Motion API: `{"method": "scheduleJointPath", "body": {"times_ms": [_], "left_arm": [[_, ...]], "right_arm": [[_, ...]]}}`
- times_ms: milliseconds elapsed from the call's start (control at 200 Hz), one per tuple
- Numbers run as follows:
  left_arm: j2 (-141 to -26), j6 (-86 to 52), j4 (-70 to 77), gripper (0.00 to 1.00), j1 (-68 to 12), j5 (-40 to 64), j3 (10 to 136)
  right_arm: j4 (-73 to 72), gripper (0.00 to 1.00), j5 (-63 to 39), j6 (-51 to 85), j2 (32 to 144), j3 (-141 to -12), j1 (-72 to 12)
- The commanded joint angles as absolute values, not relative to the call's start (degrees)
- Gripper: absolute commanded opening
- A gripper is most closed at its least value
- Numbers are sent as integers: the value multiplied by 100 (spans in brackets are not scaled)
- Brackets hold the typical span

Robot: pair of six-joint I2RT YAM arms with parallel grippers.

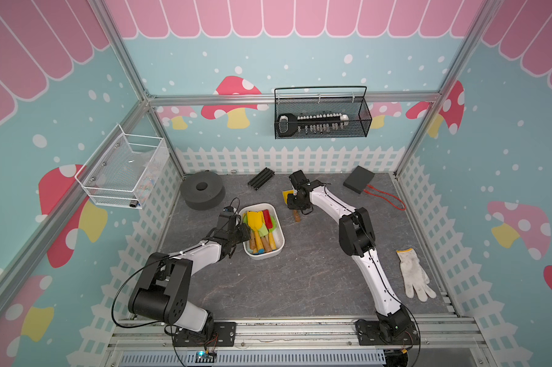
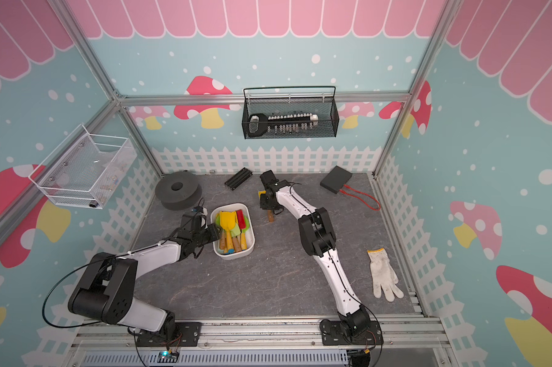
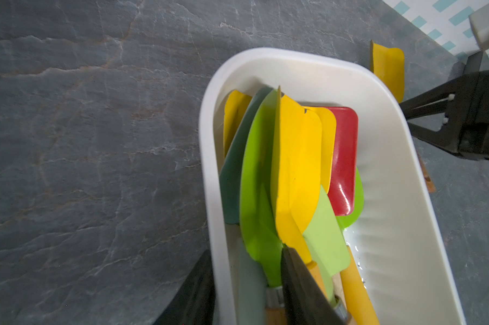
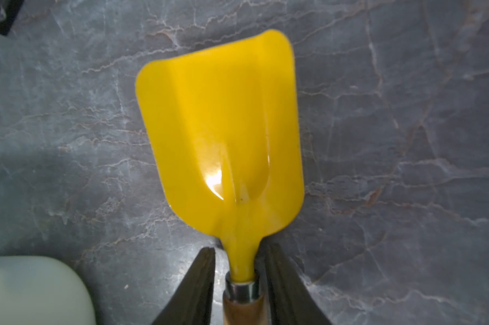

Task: Take the shovel out of the storage box
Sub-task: Place the shovel at the center of the board.

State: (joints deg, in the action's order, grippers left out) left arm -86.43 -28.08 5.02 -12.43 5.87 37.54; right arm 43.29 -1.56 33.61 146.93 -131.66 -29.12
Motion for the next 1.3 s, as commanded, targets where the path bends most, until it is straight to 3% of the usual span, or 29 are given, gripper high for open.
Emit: {"method": "scheduleJointPath", "body": {"times_ms": [0, 215, 395, 795, 871, 1031, 1296], "left_arm": [[-8723, -2838, 535, 42, -1230, 677, 3894], [-8694, -2870, 520, 46, -1213, 656, 3885], [-8563, -2806, 502, 46, -1207, 523, 3832], [-8339, -2774, 459, 46, -1205, 711, 3796], [-8324, -2769, 473, 46, -1208, 784, 3789], [-8255, -2834, 475, 46, -1212, 643, 3744], [-8232, -3059, 413, 47, -1213, 503, 3805]], "right_arm": [[4384, 43, -103, 3211, 14524, -13216, -2891], [4306, 45, -185, 2899, 14090, -12962, -2934], [3923, 51, -382, 2624, 13403, -12210, -3017], [3446, 53, -602, 2573, 11989, -10736, -3366], [3517, 52, -985, 2425, 11887, -10657, -3429], [3635, 52, -504, 2061, 11546, -10309, -3859], [4132, 51, -727, 1984, 11738, -10390, -4353]]}}
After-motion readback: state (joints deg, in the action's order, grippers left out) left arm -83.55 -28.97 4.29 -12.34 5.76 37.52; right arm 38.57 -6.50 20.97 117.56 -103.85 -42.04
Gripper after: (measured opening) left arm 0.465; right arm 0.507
